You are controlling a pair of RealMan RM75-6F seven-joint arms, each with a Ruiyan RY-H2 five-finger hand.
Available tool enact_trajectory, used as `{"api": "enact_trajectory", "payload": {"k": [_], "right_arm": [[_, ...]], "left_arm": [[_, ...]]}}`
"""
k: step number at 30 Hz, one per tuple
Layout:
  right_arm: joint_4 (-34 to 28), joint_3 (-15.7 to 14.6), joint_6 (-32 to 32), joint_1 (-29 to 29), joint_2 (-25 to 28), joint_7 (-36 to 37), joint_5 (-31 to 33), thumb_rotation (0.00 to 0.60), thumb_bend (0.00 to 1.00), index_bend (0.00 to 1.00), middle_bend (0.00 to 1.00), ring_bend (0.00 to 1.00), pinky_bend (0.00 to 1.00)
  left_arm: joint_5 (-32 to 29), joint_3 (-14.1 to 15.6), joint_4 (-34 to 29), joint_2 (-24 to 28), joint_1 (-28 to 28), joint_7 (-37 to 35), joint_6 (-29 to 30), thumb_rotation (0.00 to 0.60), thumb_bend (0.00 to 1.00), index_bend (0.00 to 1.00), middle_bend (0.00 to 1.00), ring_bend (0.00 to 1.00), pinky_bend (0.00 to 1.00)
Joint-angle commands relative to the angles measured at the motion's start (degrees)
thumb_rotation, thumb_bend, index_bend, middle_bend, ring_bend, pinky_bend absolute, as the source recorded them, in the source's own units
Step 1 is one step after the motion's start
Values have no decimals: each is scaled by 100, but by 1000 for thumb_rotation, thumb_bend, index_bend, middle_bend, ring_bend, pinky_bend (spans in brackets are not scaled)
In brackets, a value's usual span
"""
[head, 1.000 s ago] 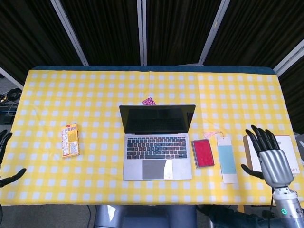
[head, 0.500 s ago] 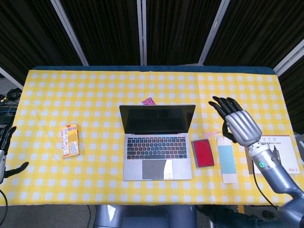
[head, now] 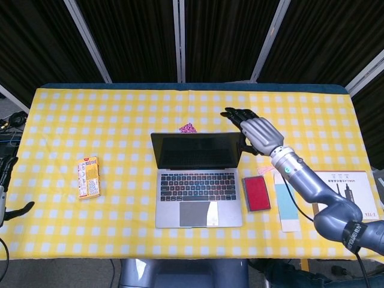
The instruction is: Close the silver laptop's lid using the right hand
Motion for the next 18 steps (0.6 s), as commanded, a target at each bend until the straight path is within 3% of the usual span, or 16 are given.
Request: {"api": "enact_trajectory", "payload": {"k": [1, 6, 9, 13, 18], "right_arm": [[309, -141, -254, 331, -275, -266, 469, 600, 1000, 24, 0, 0, 0], [489, -260, -446, 655, -487, -348, 1059, 600, 1000, 39, 62, 0, 8], [538, -308, -552, 790, -545, -312, 1317, 600, 1000, 76, 111, 6, 73], [613, -408, -567, 921, -617, -355, 1504, 600, 1000, 122, 189, 96, 190], [636, -534, -600, 1048, -659, -401, 1669, 600, 1000, 164, 225, 149, 228]], "left_arm": [[-40, -7, 14, -6, -9, 3, -21, 600, 0, 0, 0, 0, 0], [-126, -36, 48, -4, -32, -35, -60, 600, 0, 0, 0, 0, 0], [-183, -50, 71, 0, -51, -59, -103, 600, 0, 0, 0, 0, 0], [-216, -54, 93, -4, -75, -61, -142, 600, 0, 0, 0, 0, 0], [-265, -47, 119, -14, -100, -79, -208, 600, 0, 0, 0, 0, 0]]}}
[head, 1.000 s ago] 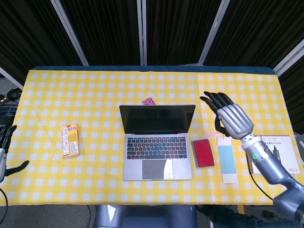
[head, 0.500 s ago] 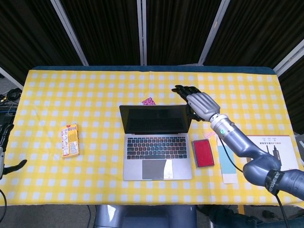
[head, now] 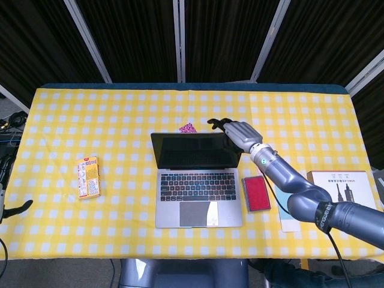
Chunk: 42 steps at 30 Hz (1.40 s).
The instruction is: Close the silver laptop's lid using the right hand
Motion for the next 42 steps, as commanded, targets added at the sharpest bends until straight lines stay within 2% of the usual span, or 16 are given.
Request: {"api": "enact_trajectory", "payload": {"k": [1, 9, 16, 24, 32, 42], "right_arm": [[-3, -60, 2, 62, -19, -24, 77, 600, 1000, 171, 235, 162, 237], [-249, -101, 142, 43, 107, 40, 101, 600, 1000, 199, 278, 208, 265], [-671, -66, 168, -124, 356, 225, -164, 600, 1000, 218, 288, 215, 266], [-1327, -104, 317, -454, 643, 302, -980, 600, 1000, 218, 290, 218, 266], [-2029, -289, 482, -814, 958, 277, -1981, 600, 1000, 218, 289, 218, 266], [-2403, -792, 810, -1198, 1020, -79, -3314, 600, 1000, 223, 290, 218, 266]], "left_arm": [[-25, 1, 13, -5, -11, -9, -22, 600, 0, 0, 0, 0, 0], [-36, 25, 40, -49, -43, 47, -64, 600, 0, 0, 0, 0, 0], [-5, 47, 28, -62, -54, 72, -55, 600, 0, 0, 0, 0, 0], [26, 68, 12, -61, -53, 72, -33, 600, 0, 0, 0, 0, 0], [106, 107, -15, -43, -34, 45, 15, 600, 0, 0, 0, 0, 0], [197, 149, -48, -31, -15, 40, 67, 600, 0, 0, 0, 0, 0]]}}
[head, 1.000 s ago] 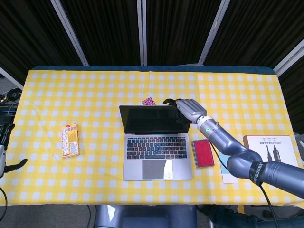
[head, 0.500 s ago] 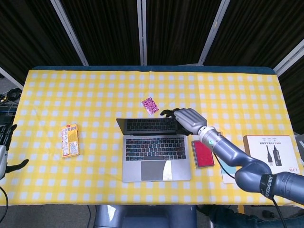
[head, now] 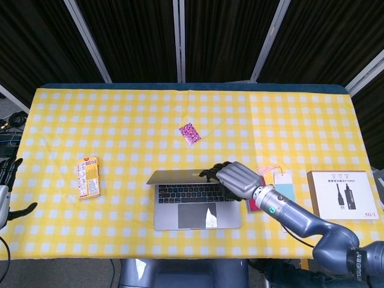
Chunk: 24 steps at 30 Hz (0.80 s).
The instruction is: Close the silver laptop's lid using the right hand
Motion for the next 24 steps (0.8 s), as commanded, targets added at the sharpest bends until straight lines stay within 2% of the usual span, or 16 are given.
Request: {"api": "enact_trajectory", "payload": {"k": [1, 10, 15, 24], "right_arm": [[-75, -288, 167, -178, -36, -237, -544, 600, 1000, 225, 290, 218, 266], [381, -907, 440, -412, -520, -816, -1588, 600, 1000, 225, 290, 219, 266], [712, -1124, 512, -496, -782, -948, -1799, 600, 1000, 225, 290, 219, 266], [1283, -1329, 721, -611, -1276, -808, -2004, 600, 1000, 219, 289, 220, 266]], "left_arm": [[13, 7, -5, 2, 2, 0, 7, 600, 0, 0, 0, 0, 0], [57, 31, -17, -1, 12, 14, 37, 600, 0, 0, 0, 0, 0], [50, 39, -11, -10, 2, 29, 14, 600, 0, 0, 0, 0, 0], [35, 48, -8, -30, -12, 69, -11, 600, 0, 0, 0, 0, 0]]}}
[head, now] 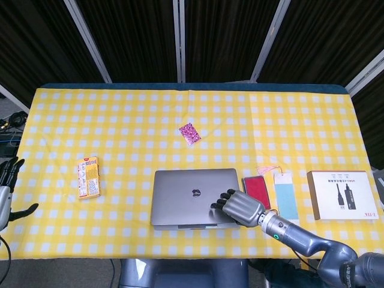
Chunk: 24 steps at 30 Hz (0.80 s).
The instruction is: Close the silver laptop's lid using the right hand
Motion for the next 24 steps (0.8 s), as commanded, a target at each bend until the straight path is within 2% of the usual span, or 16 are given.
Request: {"api": "enact_trajectory", "payload": {"k": [1, 11, 19, 24], "right_arm": [[189, -85, 90, -47, -163, 93, -90, 600, 1000, 218, 288, 219, 266], [702, -296, 290, -152, -550, 283, -240, 600, 1000, 218, 288, 219, 266], [837, -387, 462, -200, -603, 462, -320, 600, 1000, 218, 284, 219, 266], [608, -369, 1165, -373, -321, 565, -613, 600, 1000, 215, 282, 219, 264]], "left_arm": [[-5, 7, 2, -10, -7, 15, -17, 600, 0, 0, 0, 0, 0], [-17, 15, 19, -34, -24, 59, -38, 600, 0, 0, 0, 0, 0], [2, 37, 24, -56, -32, 106, -49, 600, 0, 0, 0, 0, 0], [39, 47, 7, -49, -15, 101, -4, 600, 0, 0, 0, 0, 0]]}}
